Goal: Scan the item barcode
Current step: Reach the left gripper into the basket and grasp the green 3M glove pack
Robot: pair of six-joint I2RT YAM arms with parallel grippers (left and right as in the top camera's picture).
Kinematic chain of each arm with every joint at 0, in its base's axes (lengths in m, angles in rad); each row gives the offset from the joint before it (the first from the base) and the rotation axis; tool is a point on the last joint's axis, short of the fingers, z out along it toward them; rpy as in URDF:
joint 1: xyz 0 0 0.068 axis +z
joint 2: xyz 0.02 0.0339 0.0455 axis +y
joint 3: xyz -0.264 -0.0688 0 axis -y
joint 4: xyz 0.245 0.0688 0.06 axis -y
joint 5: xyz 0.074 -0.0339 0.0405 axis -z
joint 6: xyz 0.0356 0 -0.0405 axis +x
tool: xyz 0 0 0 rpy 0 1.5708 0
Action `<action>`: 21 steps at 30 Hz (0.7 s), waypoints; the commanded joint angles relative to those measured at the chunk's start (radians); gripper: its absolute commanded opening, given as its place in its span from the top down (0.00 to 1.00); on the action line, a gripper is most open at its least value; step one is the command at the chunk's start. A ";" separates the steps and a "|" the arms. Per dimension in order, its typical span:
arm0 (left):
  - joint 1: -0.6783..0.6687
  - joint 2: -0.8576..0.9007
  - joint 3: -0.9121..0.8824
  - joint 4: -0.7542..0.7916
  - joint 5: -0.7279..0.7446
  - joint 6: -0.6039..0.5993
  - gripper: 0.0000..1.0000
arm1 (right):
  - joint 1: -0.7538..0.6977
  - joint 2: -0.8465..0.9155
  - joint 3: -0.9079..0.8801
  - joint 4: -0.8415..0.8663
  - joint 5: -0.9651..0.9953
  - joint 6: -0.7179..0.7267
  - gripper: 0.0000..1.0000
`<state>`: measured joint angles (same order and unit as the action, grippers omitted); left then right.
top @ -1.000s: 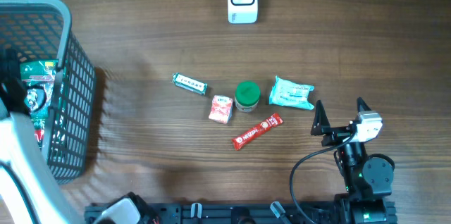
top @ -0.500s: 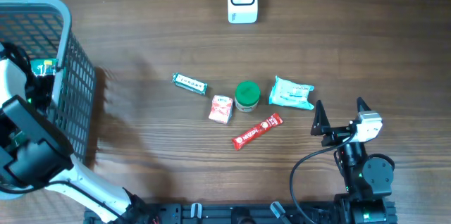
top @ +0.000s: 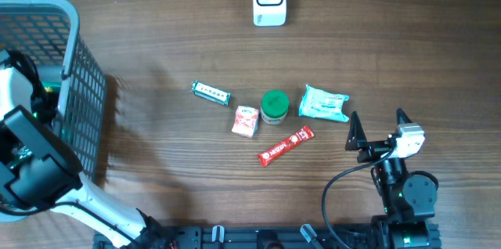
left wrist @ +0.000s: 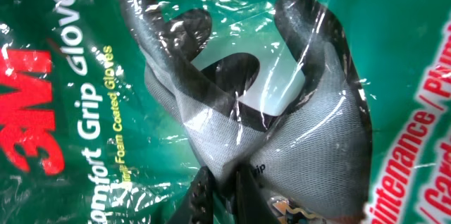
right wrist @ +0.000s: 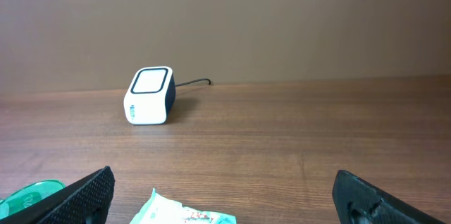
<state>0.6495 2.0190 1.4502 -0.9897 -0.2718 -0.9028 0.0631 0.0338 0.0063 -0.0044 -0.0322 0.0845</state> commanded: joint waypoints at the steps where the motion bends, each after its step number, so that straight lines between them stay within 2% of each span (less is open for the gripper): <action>1: 0.010 -0.127 -0.043 -0.016 -0.002 0.010 0.96 | 0.005 -0.005 0.002 0.002 0.006 -0.005 0.00; 2: 0.010 -0.174 -0.043 -0.020 -0.001 0.005 0.82 | 0.005 -0.005 0.002 0.002 0.006 -0.005 0.00; 4: 0.010 -0.244 -0.043 -0.024 -0.002 0.005 0.00 | 0.005 -0.005 0.002 0.002 0.006 -0.005 0.00; 6: 0.012 -0.296 -0.043 -0.037 -0.003 0.001 0.00 | 0.005 -0.005 0.002 0.002 0.006 -0.005 0.00; 8: 0.026 -0.306 -0.043 -0.090 -0.014 -0.108 0.00 | 0.005 -0.005 0.002 0.002 0.006 -0.005 0.00; 10: 0.051 -0.294 -0.060 -0.150 -0.013 -0.309 0.00 | 0.005 -0.005 0.002 0.002 0.006 -0.005 0.00; 16: 0.073 -0.279 -0.198 -0.127 -0.013 -0.879 0.00 | 0.005 -0.005 0.002 0.002 0.006 -0.005 0.00; 17: 0.073 -0.278 -0.214 -0.108 -0.013 -0.922 0.00 | 0.005 -0.005 0.002 0.002 0.006 -0.006 0.00; 21: 0.073 -0.266 -0.253 0.002 -0.037 -0.924 0.00 | 0.005 -0.005 0.002 0.002 0.006 -0.006 0.00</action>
<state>0.7174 1.7351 1.2224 -1.0302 -0.2718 -1.7073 0.0631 0.0338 0.0063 -0.0044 -0.0322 0.0845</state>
